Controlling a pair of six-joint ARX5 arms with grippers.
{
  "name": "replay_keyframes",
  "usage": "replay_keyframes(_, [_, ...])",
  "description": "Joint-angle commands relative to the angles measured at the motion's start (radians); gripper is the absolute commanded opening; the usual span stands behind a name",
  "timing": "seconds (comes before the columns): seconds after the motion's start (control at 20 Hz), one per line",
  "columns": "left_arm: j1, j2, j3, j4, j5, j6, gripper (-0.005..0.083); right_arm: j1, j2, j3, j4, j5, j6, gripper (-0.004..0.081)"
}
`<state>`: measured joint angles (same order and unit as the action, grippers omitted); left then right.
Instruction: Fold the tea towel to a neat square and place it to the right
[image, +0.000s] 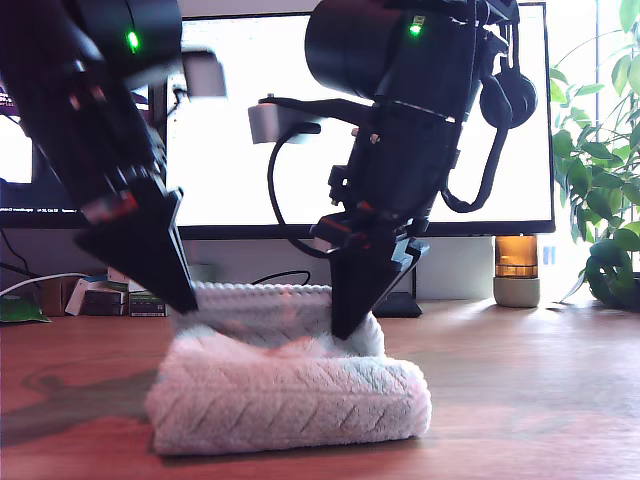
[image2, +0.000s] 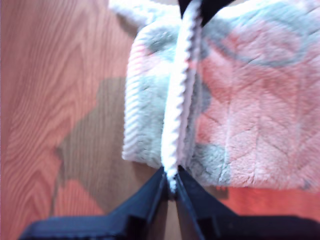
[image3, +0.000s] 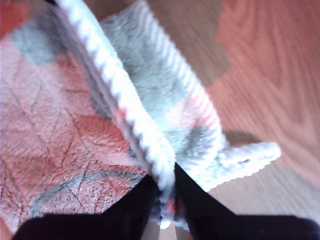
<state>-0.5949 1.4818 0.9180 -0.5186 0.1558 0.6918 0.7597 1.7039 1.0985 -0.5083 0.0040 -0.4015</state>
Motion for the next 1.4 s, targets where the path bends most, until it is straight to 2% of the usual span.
replay_keyframes(0.0, [0.012,0.032,-0.019,0.000,-0.003,0.008,-0.0024,-0.018,0.001,-0.010,-0.005,0.016,-0.016,-0.0011])
replay_keyframes(0.25, [0.019,0.044,-0.019,0.039,-0.004,0.008,-0.0024,-0.025,0.003,-0.010,0.019,0.014,-0.014,-0.0005])
replay_keyframes(0.4, [0.021,0.044,-0.019,0.042,-0.003,0.007,-0.0023,-0.026,0.007,-0.010,0.024,0.014,-0.014,0.0125])
replay_keyframes(0.6, [0.021,0.044,-0.019,0.047,-0.004,-0.008,0.0130,-0.025,0.007,-0.010,0.029,0.014,-0.013,0.0232])
replay_keyframes(0.7, [0.021,0.044,-0.019,0.048,-0.004,-0.011,0.0167,-0.023,0.007,-0.010,0.041,0.033,-0.010,0.0272])
replay_keyframes(0.9, [0.024,0.044,-0.018,0.088,-0.008,-0.011,0.0261,-0.022,0.007,-0.010,0.040,0.032,-0.010,0.0272])
replay_keyframes(1.05, [0.033,0.044,-0.016,0.151,-0.020,-0.011,0.0270,-0.021,0.006,-0.008,0.037,0.033,-0.010,0.0272])
replay_keyframes(1.15, [0.042,0.043,-0.001,0.140,-0.034,-0.011,0.0263,-0.021,0.006,0.006,0.001,0.033,-0.010,0.0260])
replay_keyframes(1.2, [0.043,0.039,0.008,0.119,-0.034,-0.011,0.0223,-0.022,0.005,0.019,-0.026,0.033,-0.009,0.0223])
replay_keyframes(1.25, [0.043,0.030,0.015,0.090,-0.034,-0.011,0.0133,-0.022,0.004,0.035,-0.058,0.033,-0.001,0.0143])
replay_keyframes(1.3, [0.043,0.019,0.019,0.071,-0.034,-0.012,0.0013,-0.022,0.001,0.051,-0.079,0.032,0.006,0.0027])
replay_keyframes(1.35, [0.043,0.000,0.020,0.061,-0.034,-0.026,-0.0017,-0.022,-0.002,0.068,-0.106,0.032,0.014,-0.0006])
